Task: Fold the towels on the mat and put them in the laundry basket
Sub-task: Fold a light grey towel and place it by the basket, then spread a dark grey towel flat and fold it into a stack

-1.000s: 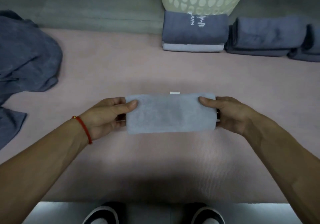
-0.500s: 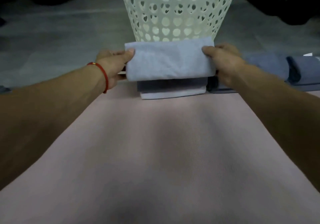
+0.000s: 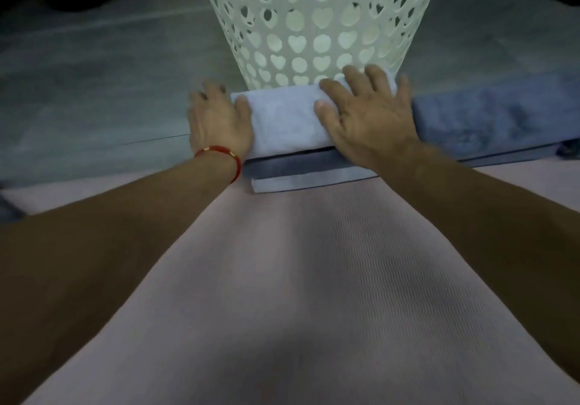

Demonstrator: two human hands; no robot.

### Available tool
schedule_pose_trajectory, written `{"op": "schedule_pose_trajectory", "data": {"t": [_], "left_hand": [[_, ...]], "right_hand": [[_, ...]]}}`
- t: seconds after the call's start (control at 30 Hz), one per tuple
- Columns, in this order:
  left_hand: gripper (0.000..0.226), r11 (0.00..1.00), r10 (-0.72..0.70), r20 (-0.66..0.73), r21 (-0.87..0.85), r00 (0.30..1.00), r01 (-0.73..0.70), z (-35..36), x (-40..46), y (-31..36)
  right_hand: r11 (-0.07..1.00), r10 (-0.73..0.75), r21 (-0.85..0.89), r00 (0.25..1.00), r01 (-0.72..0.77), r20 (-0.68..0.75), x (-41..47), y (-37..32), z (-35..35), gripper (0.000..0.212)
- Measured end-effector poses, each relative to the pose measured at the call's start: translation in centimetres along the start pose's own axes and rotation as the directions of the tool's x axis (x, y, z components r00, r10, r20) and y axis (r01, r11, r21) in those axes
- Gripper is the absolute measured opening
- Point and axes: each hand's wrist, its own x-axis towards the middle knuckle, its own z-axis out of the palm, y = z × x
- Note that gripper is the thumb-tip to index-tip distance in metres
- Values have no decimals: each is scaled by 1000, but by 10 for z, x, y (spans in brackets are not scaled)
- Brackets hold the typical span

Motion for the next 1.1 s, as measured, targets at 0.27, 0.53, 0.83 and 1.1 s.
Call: {"op": "schedule_pose_trajectory", "data": {"t": [0.27,0.53,0.83,1.1], "left_hand": [[75,789,479,334,241,812,-565,36,-45,-21],[102,828,387,358,270,850,-491,48,-43,-19],[104,835,372,405,247,835,-492,41,-40,-15],[93,701,390,544,347,743,-622,-2,-31,-5]], "right_hand": [[1000,27,-1,995,-27,96,-1,7,28,70],[997,72,-16,995,-71,66,-1,4,40,61],[997,73,-30,993,-70,96,0,7,39,63],[997,-16,-65,977,31,211,2,6,-2,65]]}}
